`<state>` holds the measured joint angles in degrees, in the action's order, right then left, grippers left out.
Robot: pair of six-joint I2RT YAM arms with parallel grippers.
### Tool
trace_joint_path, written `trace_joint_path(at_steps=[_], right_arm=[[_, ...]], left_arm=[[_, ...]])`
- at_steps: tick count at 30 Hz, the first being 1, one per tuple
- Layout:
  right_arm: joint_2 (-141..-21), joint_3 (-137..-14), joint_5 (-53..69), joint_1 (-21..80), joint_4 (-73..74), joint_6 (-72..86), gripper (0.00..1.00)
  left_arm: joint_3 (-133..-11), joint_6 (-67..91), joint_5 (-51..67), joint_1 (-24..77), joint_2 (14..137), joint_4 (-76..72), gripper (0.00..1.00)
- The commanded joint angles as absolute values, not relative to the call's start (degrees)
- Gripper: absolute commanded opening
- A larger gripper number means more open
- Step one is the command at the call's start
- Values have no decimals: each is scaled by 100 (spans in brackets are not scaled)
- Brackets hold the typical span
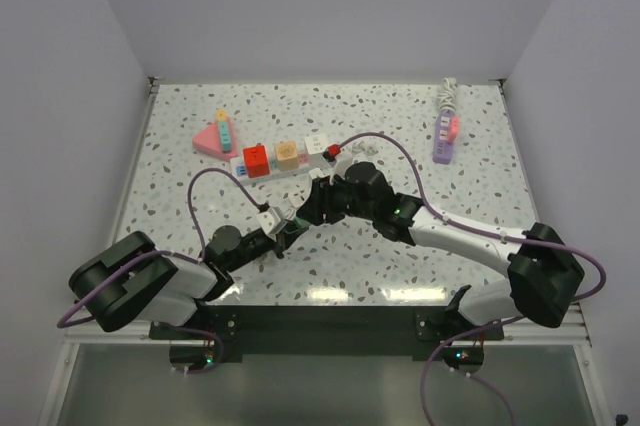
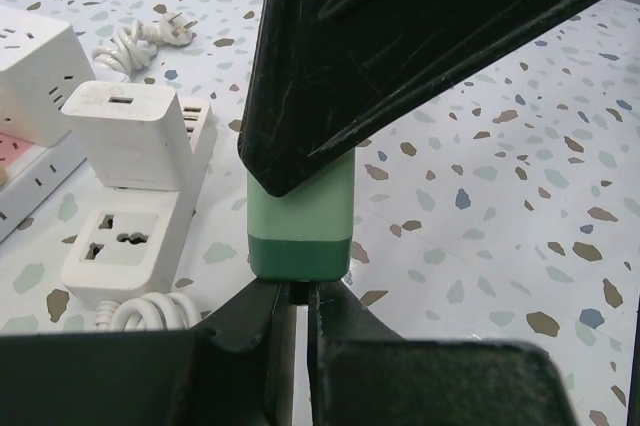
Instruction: Insert the plug
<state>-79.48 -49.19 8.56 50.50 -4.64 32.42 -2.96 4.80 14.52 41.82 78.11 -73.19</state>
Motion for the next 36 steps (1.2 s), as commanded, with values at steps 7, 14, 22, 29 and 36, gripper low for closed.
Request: trace_joint_path(at_steps=[7, 14, 22, 29, 36], right_arm=[[-7919, -4983, 1151, 5045, -808, 3190, 0], [-7971, -5211, 317, 5001, -721, 2516, 0], [-8629, -5922, -114, 4992, -870, 1574, 0], [-9588, -6618, -729, 4992, -764, 897, 0], [-10168, -6943, -1169, 4983, -914, 633, 0]], left_arm=[[-9, 307, 1029, 4228, 7717, -10661, 0], [-27, 343, 589, 4228, 7506, -9977, 77], [130, 509, 414, 4210, 6927, -8984, 87], [588, 1202, -867, 4157, 5164, -7429, 86], [703, 1679, -1801, 4122, 3315, -5451, 89]])
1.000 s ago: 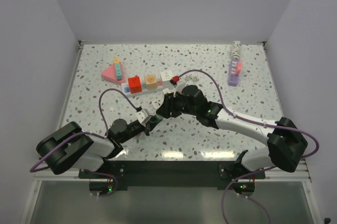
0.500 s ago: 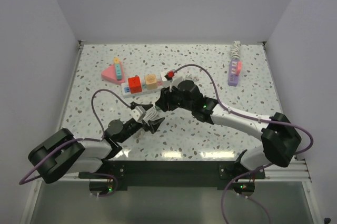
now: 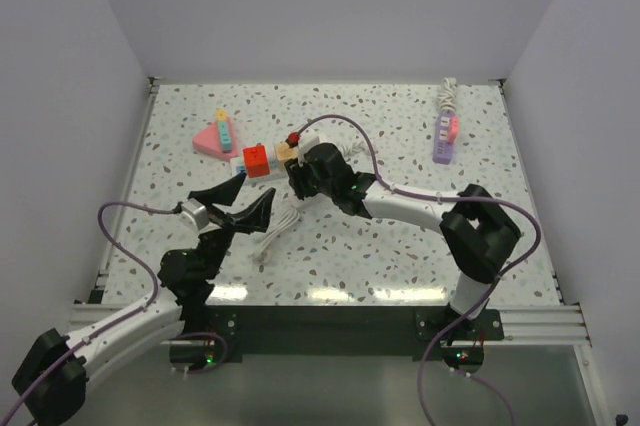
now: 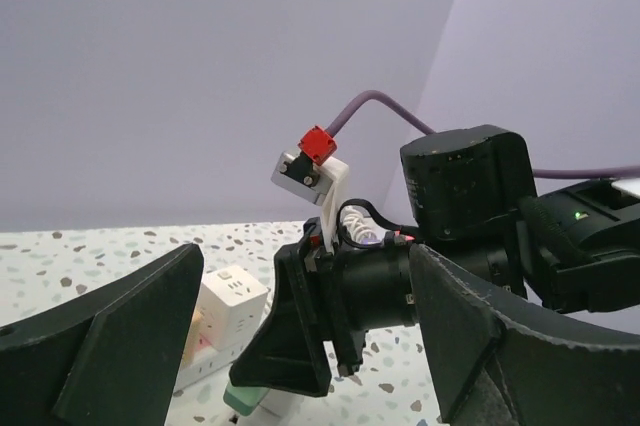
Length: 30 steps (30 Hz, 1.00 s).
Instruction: Insert the plug
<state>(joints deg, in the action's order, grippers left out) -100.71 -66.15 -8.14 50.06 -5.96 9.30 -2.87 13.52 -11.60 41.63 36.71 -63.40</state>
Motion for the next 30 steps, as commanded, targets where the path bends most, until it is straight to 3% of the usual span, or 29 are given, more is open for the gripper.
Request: trace_joint_path(at_steps=[1, 30], right_arm=[[-10230, -6969, -1212, 4983, -949, 607, 0], [-10591, -6706, -1081, 4992, -1213, 870, 0]], left_arm=[[677, 1679, -1854, 4122, 3087, -5179, 90], [369, 1661, -1978, 4025, 3305, -4703, 92]])
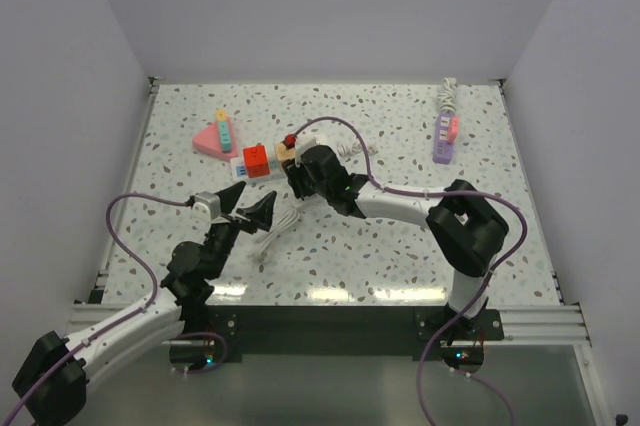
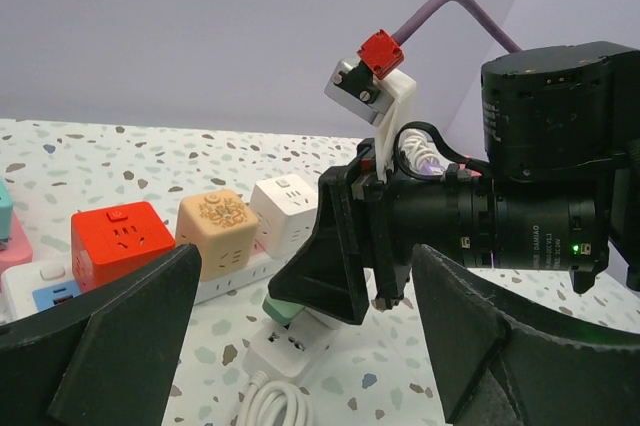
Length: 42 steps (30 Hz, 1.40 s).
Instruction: Insert the plug
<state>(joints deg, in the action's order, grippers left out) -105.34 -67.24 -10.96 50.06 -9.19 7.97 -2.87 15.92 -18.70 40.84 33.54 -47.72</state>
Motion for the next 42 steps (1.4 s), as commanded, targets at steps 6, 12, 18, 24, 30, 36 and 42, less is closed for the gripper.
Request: trace_joint_path(at_steps=[6, 12, 18, 24, 30, 36, 42], right_arm=[[-10687, -6706, -976, 5010, -1204, 940, 0], [-10661, -6688, -984, 5010, -1090, 941, 0], [-10503, -6601, -1116, 5054, -949, 940, 0], [-10327, -6513, -1222, 5106, -861, 940, 0], [-10257, -6521, -1345, 5168, -747, 914, 0], [-10283, -6600, -1389, 5186, -712, 879, 0], [-10503, -6750, -1397, 5177, -712, 747, 0]], left_arm=[[334, 1652, -1960, 4017, 3261, -4588, 92], [308, 1644, -1934, 4008, 3261, -4570, 92], [308, 1644, -1934, 3990, 3305, -4579, 92], [299, 1652, -1907, 3981, 3313, -4597, 92], [308, 1670, -1872, 3982, 3322, -4597, 92], [299, 1670, -1846, 3981, 3340, -4614, 92], [290, 1661, -1828, 3981, 3349, -4588, 92]])
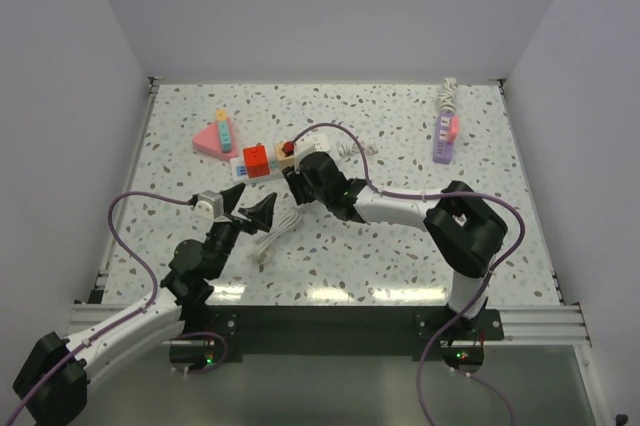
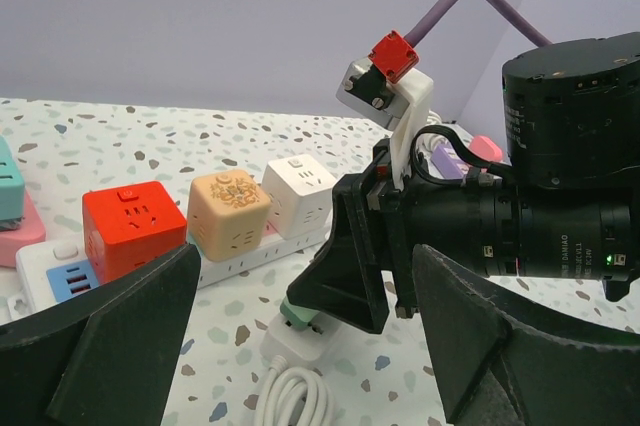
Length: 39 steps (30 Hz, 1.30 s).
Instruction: Insert the plug
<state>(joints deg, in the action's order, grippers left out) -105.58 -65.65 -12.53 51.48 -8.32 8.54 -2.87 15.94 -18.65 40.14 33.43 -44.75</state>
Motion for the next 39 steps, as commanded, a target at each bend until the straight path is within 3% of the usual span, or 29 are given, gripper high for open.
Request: trace_joint_path(at_steps=[1, 19, 39], right_arm=[[-10538, -6759, -1397, 5177, -747, 730, 0], [-11118, -6645, -1520, 5186, -993, 773, 0], [-11004, -5282, -1881, 5256, -1670, 1362, 0]], left_arm=[[281, 1661, -1819, 3973, 3349, -4588, 92], [255, 1626, -1854, 3938, 3182, -4395, 92], [264, 1591, -1846, 3911, 3129, -4368, 93]])
